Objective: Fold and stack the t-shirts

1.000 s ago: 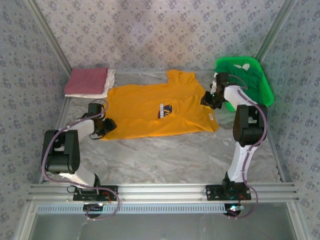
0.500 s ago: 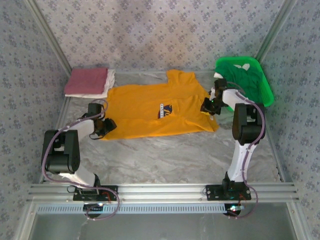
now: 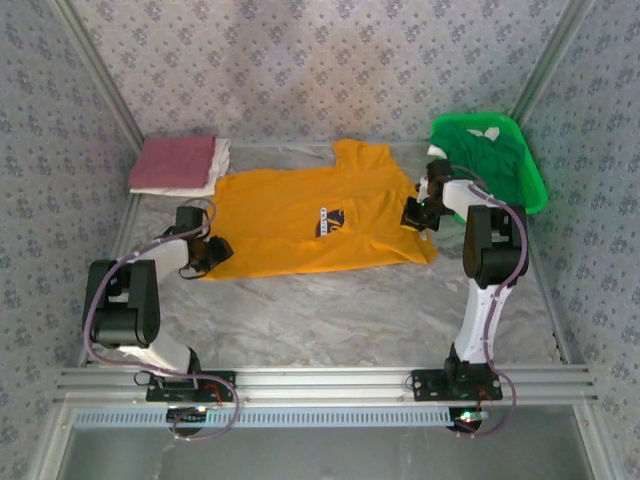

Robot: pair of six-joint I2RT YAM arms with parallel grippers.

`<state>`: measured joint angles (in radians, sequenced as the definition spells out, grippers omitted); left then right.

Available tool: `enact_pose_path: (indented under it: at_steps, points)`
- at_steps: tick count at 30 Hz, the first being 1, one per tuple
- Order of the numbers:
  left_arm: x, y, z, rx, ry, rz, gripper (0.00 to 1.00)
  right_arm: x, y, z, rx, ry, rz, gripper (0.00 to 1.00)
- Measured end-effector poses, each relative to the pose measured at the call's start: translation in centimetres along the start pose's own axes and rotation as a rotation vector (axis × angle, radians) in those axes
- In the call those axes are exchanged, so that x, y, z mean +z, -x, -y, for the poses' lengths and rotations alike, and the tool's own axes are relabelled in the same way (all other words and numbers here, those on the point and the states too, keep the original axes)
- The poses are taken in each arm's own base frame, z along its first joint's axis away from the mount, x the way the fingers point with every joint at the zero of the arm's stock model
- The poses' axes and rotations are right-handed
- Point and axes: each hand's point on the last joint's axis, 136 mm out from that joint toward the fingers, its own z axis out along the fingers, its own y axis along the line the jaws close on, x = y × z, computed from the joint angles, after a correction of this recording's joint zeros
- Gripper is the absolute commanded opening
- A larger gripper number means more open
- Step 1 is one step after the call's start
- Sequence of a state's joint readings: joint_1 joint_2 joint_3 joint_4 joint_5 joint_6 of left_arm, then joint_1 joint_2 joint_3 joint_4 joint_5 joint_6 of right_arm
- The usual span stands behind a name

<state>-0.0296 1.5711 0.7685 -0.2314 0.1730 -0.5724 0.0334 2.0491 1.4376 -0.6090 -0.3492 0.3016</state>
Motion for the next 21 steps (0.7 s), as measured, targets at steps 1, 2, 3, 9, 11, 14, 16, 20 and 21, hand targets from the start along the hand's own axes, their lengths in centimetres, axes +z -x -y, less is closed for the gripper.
enact_pose_path:
  at_steps: [1, 2, 3, 9, 11, 14, 16, 20, 21]
  points:
    - [0.0, 0.0, 0.0, 0.0, 0.0, 0.0, 0.39, 0.0, 0.0, 0.0, -0.001, 0.003, -0.001, 0.0]
    - [0.0, 0.0, 0.0, 0.0, 0.0, 0.0, 0.38, 0.1, 0.0, 0.0, 0.0, 0.005, -0.003, 0.0]
    - [0.0, 0.0, 0.0, 0.0, 0.0, 0.001, 0.38, 0.1, 0.0, 0.0, 0.002, 0.007, -0.002, 0.0]
    - [0.0, 0.0, 0.0, 0.0, -0.001, 0.002, 0.39, -0.1, 0.8, 0.2, 0.007, 0.011, 0.026, 0.0]
    - [0.0, 0.0, 0.0, -0.002, -0.004, 0.001, 0.38, -0.3, 1.1, 0.5, 0.013, 0.01, 0.036, 0.0]
    - [0.1, 0.1, 0.0, -0.001, -0.006, 0.004, 0.38, -0.5, 1.6, 0.8, 0.016, 0.003, 0.049, 0.0]
    - [0.1, 0.1, 0.0, -0.001, -0.006, 0.004, 0.38, -0.8, 2.0, 0.7, 0.014, 0.001, 0.062, 0.0]
    - [0.1, 0.1, 0.0, -0.001, -0.007, 0.004, 0.39, -1.3, 2.9, 0.3, 0.005, 0.005, 0.087, 0.0]
    - [0.1, 0.1, 0.0, -0.001, -0.006, 0.004, 0.38, -1.3, 3.0, 0.3, 0.004, 0.005, 0.09, 0.0]
